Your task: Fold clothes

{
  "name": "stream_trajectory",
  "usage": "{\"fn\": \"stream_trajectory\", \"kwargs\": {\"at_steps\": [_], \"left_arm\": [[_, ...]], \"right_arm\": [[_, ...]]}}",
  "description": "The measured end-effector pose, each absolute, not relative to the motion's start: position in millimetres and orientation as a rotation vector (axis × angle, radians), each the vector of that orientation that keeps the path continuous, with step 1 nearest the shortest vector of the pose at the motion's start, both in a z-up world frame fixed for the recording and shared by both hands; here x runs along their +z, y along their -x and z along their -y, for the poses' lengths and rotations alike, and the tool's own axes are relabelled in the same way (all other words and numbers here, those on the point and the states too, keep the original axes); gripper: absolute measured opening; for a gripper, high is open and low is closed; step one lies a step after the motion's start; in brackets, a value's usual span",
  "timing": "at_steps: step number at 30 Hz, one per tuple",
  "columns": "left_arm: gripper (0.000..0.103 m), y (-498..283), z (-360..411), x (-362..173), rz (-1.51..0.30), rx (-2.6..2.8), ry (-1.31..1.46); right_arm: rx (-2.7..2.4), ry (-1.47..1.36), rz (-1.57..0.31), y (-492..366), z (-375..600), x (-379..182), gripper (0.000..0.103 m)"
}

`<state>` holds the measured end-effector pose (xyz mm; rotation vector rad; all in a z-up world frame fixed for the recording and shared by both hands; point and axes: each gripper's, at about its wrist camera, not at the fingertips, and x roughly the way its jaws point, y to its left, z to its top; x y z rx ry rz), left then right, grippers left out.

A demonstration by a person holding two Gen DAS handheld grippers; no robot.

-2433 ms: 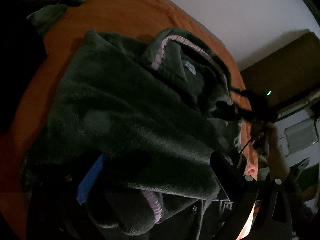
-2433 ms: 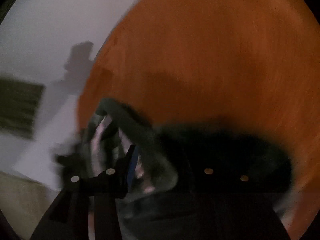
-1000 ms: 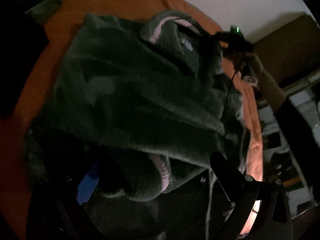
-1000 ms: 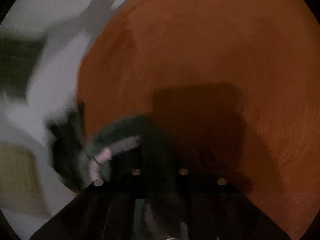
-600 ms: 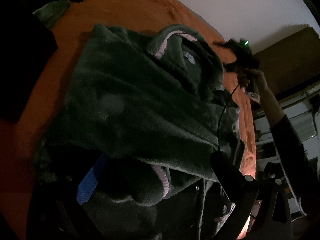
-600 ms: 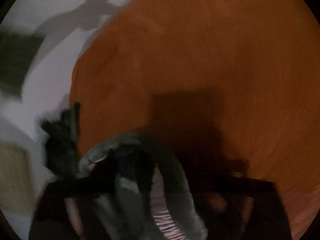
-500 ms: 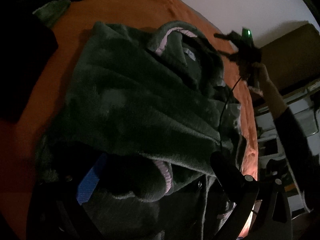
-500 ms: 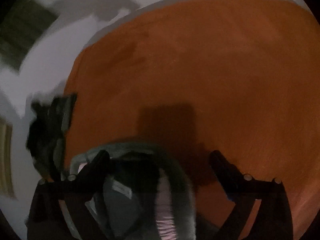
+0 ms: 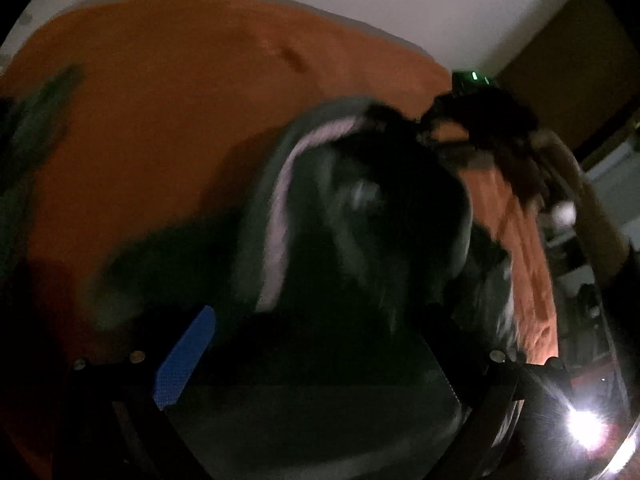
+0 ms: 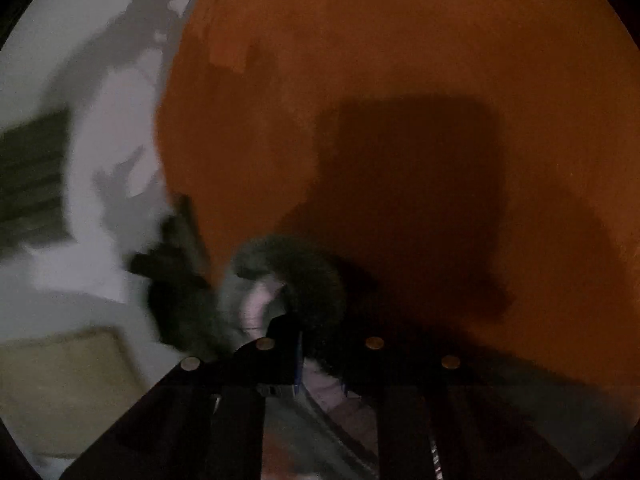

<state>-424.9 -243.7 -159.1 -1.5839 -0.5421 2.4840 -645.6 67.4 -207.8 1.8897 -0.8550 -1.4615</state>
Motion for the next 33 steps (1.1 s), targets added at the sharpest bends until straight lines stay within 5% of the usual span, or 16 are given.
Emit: {"fn": "stream_trajectory", "kwargs": {"at_steps": [1,3,4,10,11,12,13,17,21,25,27,31,33], "left_arm": [[0.102,448.3,242.2,-161.5,0.53,2.469,1.594],[0.102,489.7,238.2,-163.7,0.463,2.476,1.603],[0.102,510.6,234.8,-163.5,0.412,2.49,1.598],[0.095,566.2,209.0,-187.1,0.215,2.402,1.672],[0.07,572.0,206.8,-194.4,0.243,2.36,1.698],[0.027,575.0,206.9,-199.1,0.299,2.327,1.708],[0.006,577.3,207.3,-203.3,0.359,2.296,1.715],[0.008,577.1,220.2,-204.2,0.597,2.192,1.646],[0.008,574.2,277.8,-210.3,1.09,2.043,1.578],[0.011,570.9,334.3,-234.5,1.386,2.006,1.739],[0.027,565.1,357.4,-247.4,1.555,2.006,1.775],[0.039,567.3,356.0,-241.8,1.459,2.03,1.763],[0.055,568.0,346.3,-228.6,1.399,2.0,1.616]], "right_arm": [[-1.467,-1.906,0.864,643.6,-73.5,-210.8,0.018],[-1.565,-1.972,0.829,644.0,-83.3,-212.3,0.059],[-1.645,-1.94,0.785,644.2,-85.7,-204.8,0.065],[-1.805,-1.652,0.427,619.4,-75.1,-172.8,0.068],[-1.795,-1.658,0.424,616.9,-75.0,-178.0,0.068],[-1.8,-1.665,0.432,615.4,-75.0,-182.0,0.067],[-1.806,-1.67,0.445,613.9,-74.9,-185.6,0.067],[-1.8,-1.66,0.625,604.5,-75.7,-192.6,0.055],[-1.729,-1.684,0.782,615.7,-82.4,-201.7,0.054],[-1.664,-1.714,0.887,621.5,-75.3,-219.9,0.054],[-1.653,-1.732,0.921,620.2,-70.9,-229.8,0.054],[-1.716,-1.716,0.845,614.9,-63.4,-221.7,0.054],[-1.736,-1.654,0.795,613.8,-84.8,-208.5,0.055]]}}
